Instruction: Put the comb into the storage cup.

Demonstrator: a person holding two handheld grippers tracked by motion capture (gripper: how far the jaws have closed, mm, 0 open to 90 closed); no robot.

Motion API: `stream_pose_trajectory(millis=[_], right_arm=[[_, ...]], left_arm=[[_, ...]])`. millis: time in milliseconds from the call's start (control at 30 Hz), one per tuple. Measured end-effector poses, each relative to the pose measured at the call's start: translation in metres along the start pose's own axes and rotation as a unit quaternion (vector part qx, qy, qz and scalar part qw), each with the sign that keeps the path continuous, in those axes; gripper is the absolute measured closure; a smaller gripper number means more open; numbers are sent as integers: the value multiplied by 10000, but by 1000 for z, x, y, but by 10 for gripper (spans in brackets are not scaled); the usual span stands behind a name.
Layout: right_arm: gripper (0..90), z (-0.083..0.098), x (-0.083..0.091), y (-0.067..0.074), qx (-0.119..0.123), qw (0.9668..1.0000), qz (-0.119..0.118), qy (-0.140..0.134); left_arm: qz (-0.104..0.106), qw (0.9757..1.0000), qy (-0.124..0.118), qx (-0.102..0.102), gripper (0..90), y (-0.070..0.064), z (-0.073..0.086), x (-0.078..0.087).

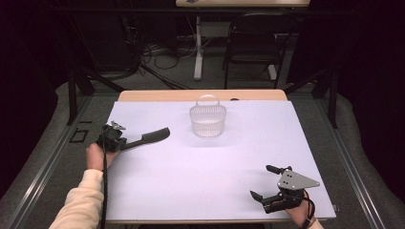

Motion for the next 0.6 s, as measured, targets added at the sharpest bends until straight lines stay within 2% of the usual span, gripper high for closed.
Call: stream_pose_trajectory(millis=[333,600], right_arm=[[0,1,-1,0,1,10000,9,27],[0,0,-1,1,-2,10000,-51,32]], left_arm=[[48,10000,-29,32,900,-5,5,10],[64,9999,74,113,887,-5,10,12]])
Point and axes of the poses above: each handheld gripper's, and its own axes: x roughly backward along the jaws, z roughly out of its underside, y roughly to its left, the point moved 4 cm from there along -x, roughly forward along the jaws, and after that the axes turned 3 degrees about x, right-handed, at the moved point
